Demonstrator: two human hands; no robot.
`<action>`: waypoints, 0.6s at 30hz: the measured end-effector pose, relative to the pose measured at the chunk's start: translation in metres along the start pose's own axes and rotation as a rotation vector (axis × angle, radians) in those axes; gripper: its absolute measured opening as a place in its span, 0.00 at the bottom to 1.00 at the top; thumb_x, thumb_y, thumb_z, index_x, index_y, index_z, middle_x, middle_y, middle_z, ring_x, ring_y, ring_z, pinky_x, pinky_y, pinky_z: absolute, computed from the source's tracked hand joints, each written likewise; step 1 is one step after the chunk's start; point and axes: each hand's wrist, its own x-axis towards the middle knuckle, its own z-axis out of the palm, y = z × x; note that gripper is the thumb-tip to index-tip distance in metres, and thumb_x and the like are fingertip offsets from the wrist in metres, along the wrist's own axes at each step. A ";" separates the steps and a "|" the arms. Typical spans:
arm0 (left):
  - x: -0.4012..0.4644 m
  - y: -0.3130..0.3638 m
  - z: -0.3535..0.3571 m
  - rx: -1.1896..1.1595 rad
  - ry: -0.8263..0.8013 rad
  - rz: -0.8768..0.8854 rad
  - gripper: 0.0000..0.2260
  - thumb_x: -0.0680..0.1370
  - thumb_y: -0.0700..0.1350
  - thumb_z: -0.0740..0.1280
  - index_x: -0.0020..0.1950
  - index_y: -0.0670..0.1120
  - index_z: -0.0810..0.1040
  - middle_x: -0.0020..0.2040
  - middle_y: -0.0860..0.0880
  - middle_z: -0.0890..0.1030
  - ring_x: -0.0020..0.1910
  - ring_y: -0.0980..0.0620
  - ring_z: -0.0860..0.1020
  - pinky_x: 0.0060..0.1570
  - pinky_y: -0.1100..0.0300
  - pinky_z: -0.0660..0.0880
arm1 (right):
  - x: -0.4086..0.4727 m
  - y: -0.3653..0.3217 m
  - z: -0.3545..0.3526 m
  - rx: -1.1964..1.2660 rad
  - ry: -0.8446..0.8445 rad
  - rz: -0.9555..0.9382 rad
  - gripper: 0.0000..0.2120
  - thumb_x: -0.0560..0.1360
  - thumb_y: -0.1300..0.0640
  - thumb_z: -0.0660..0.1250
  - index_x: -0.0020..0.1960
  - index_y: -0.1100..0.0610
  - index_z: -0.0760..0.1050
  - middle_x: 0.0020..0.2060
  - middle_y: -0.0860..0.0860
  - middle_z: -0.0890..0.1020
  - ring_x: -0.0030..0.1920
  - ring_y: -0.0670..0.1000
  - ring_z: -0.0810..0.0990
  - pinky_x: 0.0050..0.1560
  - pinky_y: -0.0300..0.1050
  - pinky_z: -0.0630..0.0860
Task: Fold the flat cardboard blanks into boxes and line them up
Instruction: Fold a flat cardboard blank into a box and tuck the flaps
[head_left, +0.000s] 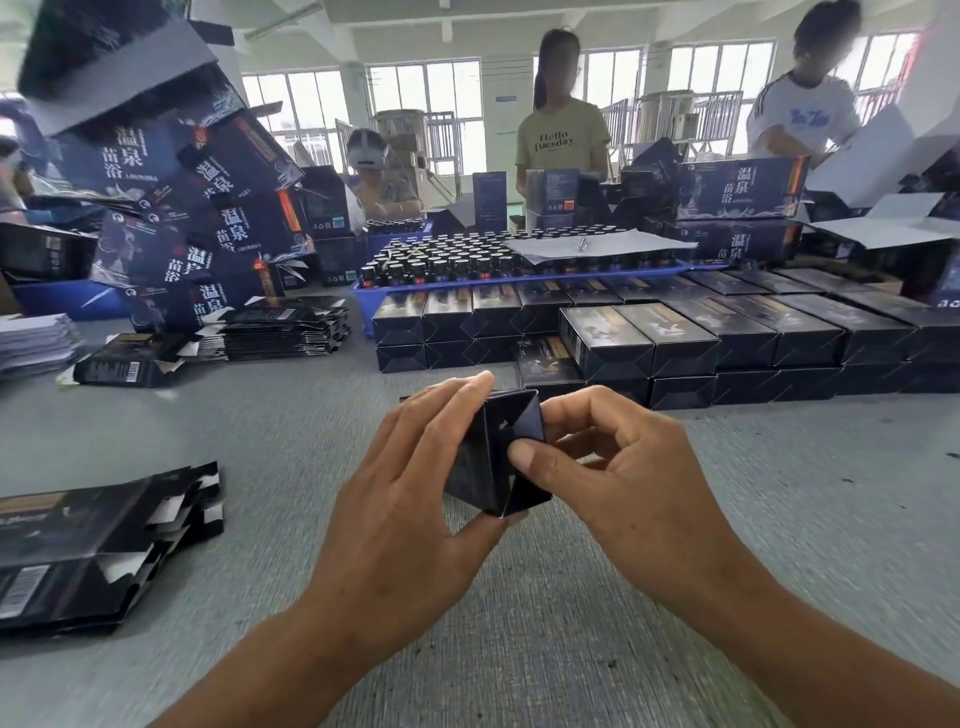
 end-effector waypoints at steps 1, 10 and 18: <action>0.000 0.000 0.000 0.005 0.000 0.001 0.38 0.71 0.59 0.69 0.77 0.50 0.60 0.71 0.55 0.66 0.69 0.54 0.68 0.63 0.66 0.63 | 0.000 0.000 0.000 -0.005 -0.008 0.000 0.07 0.73 0.49 0.75 0.50 0.45 0.81 0.45 0.40 0.85 0.45 0.43 0.85 0.46 0.48 0.84; 0.001 -0.002 -0.001 0.015 0.007 0.035 0.35 0.73 0.59 0.67 0.77 0.49 0.61 0.73 0.55 0.66 0.72 0.53 0.68 0.66 0.61 0.65 | -0.001 0.003 0.002 -0.050 -0.051 -0.022 0.20 0.70 0.36 0.72 0.59 0.41 0.76 0.50 0.35 0.82 0.49 0.40 0.83 0.45 0.41 0.83; -0.001 -0.002 0.004 0.046 -0.002 0.045 0.41 0.70 0.39 0.75 0.79 0.48 0.60 0.80 0.49 0.61 0.79 0.51 0.58 0.71 0.47 0.67 | 0.002 0.005 0.003 0.083 -0.026 0.179 0.32 0.67 0.47 0.71 0.70 0.42 0.68 0.48 0.44 0.83 0.45 0.42 0.84 0.41 0.38 0.82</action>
